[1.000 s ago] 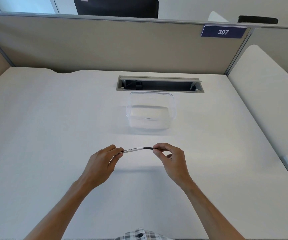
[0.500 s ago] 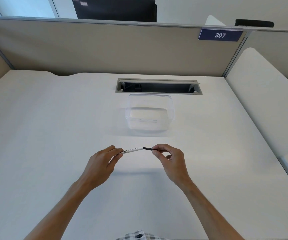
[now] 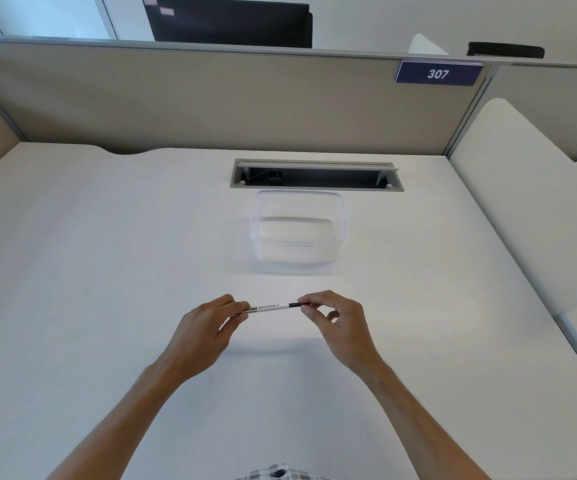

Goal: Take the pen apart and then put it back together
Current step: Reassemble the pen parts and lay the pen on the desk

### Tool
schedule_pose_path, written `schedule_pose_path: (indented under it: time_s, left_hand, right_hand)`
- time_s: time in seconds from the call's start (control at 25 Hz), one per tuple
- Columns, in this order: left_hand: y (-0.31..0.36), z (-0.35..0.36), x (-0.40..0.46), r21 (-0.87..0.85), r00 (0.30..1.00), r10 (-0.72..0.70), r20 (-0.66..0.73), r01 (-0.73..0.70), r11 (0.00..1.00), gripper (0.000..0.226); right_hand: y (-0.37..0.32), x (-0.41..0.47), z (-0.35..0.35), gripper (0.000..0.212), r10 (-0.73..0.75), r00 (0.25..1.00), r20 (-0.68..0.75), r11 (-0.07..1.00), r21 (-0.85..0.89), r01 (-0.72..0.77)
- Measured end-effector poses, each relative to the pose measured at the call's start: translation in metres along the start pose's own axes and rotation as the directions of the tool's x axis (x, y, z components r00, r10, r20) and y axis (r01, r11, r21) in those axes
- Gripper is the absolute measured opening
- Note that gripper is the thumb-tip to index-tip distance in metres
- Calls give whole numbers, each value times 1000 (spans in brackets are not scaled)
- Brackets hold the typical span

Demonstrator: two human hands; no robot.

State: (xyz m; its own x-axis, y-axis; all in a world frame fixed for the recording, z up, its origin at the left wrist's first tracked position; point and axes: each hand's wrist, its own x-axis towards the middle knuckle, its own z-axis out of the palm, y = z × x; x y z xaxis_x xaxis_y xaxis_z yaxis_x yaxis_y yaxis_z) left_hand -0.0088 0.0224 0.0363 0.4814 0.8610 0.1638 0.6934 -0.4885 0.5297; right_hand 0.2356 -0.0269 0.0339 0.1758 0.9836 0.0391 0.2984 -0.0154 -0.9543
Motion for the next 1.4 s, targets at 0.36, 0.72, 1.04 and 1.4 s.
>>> schedule_pose_path:
  time_s: [0.36,0.72,1.04,1.4]
  left_hand:
    - [1,-2,0,-18,1000,14,5,-14,1000,20]
    - [5,-3,0,16,999,43,-21,-42,999,27]
    - [10,-6,2,60,996,86,-35,-83,995,30]
    - [13,-7,3,62,994,108,-19,-107,992,32]
  right_hand:
    - [-2,-1,7,15,87,996,16,988,124,-88]
    - [-3,-1,8,4,117,993,25,980,158,-119]
    - [-5,-3,8,14,88,996,28,994,57,-90]
    - [-5,-6,12,35,106,994,2,994,4,-106]
